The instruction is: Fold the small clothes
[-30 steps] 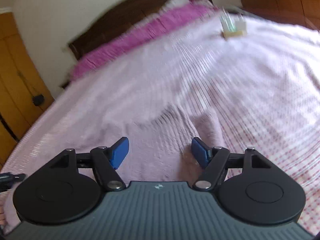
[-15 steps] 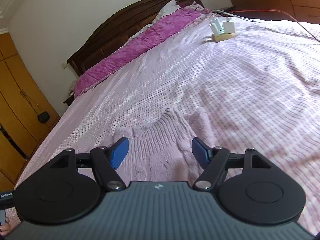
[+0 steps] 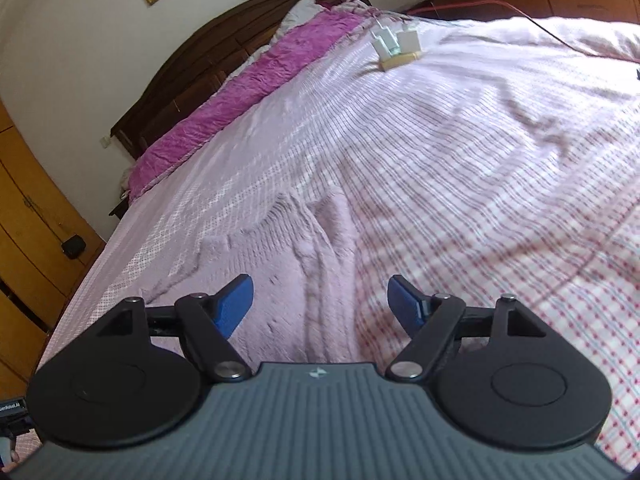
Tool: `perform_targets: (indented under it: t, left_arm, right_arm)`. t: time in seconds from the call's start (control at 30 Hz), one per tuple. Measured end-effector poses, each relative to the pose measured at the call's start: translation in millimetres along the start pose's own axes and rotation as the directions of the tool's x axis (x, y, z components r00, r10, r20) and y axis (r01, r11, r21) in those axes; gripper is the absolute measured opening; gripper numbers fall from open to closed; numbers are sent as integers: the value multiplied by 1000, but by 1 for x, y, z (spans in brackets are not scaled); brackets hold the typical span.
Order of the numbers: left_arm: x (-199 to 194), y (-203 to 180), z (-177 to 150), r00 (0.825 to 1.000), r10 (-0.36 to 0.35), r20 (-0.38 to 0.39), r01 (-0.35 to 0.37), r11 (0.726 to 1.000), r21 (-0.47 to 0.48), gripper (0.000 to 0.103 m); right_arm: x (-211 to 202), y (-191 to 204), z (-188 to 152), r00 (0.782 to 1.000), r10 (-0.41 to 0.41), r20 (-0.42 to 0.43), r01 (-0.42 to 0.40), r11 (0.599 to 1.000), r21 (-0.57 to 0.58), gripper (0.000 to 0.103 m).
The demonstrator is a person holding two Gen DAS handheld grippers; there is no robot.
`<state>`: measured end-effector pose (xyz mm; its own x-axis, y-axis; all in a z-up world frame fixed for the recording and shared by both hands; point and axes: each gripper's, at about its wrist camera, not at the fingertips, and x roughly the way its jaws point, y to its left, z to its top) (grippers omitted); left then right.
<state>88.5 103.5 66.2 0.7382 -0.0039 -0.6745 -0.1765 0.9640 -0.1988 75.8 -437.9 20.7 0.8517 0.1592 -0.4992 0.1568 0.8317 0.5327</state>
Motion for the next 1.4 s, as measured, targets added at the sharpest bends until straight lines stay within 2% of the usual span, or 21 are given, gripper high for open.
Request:
perform_targets:
  t: [0.43,0.63,1.0,1.07,1.13,1.27,1.4]
  left_arm:
    - [-4,0,-12,1000,-1,-29,1,1000,-5,50]
    - [-2,-2,-13,999,-1,-33,1,1000,2,50]
    - [2,-4,-16,999,1,-36,-1,1000,11,50]
    - [2,-5,-16,999,1,-36,-1,1000,9,50]
    - [2,-5,-16,999,2,-36,-1,1000,7,50]
    - [2,-5,-16,999,2,-36,-2,1000,10,50]
    - [2,-5,-16,999,1,-37,-1,1000,10,50]
  right_arm:
    - [12,0,-13,996,30,-87,-32,999,-22,82]
    - [21,8,-19,986,94,-138,-100,995,-32,82]
    - [27,4,-21,981,138,-139,-138,990,8,81]
    - [28,4,-20,979,145,-145,-146,989,7,78]
    - [29,2,-19,974,169,-148,-167,986,26,70]
    - [30,-8,-20,968,215,-128,-203,974,104,64]
    - [30,-20,-20,960,259,-109,-239,956,173,53]
